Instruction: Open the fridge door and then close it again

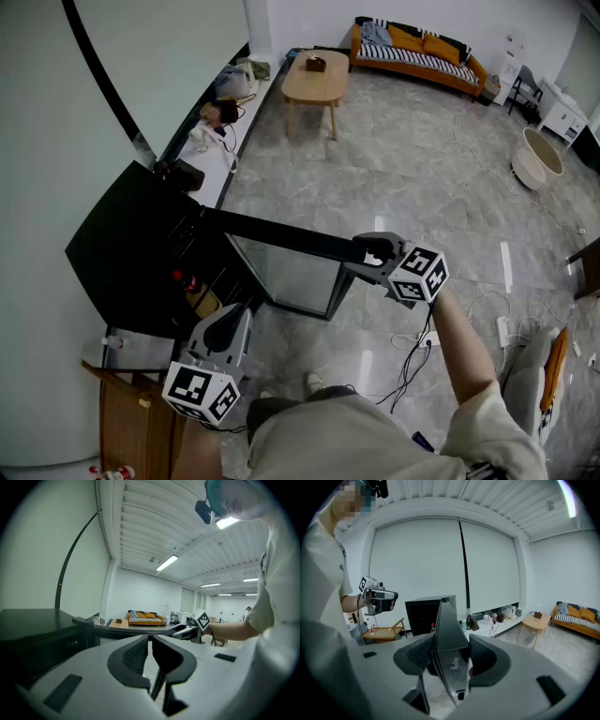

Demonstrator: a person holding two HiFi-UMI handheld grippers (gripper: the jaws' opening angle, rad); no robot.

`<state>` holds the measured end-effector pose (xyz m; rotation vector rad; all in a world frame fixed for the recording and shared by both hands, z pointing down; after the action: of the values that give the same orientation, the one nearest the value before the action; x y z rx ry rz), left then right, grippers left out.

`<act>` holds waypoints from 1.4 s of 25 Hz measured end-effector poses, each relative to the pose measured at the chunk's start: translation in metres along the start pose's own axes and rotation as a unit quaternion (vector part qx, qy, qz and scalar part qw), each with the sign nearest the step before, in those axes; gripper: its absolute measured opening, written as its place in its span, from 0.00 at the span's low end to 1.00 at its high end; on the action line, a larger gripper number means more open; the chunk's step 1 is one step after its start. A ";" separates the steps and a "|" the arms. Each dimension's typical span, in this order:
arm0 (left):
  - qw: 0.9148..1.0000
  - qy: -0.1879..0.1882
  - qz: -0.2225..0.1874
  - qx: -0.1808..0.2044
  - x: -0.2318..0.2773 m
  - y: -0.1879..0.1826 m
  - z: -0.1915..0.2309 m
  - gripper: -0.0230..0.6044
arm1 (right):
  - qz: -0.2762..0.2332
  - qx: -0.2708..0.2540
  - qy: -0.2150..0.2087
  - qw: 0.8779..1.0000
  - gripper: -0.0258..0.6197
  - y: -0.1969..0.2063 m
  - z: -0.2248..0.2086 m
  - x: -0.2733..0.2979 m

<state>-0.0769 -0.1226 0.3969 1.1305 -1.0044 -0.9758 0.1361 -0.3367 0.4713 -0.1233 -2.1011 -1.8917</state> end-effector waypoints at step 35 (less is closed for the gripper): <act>0.999 -0.042 -0.003 -0.003 -0.110 0.008 0.009 0.08 | 0.017 0.017 -0.028 0.999 0.39 0.004 0.153 0.016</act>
<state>-0.1133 -0.0186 0.3921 1.0952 -1.0653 -1.0383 0.0963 -0.1885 0.4672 -0.2050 -2.1524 -1.8542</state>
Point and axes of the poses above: the fingertips, and each gripper's own axes: x forward along the fingers, z to its left, y out of its underside, the point moved 6 cm from there along -x, backward along the fingers, and after that the axes turned 8 degrees about -z, right-handed, at the moved point
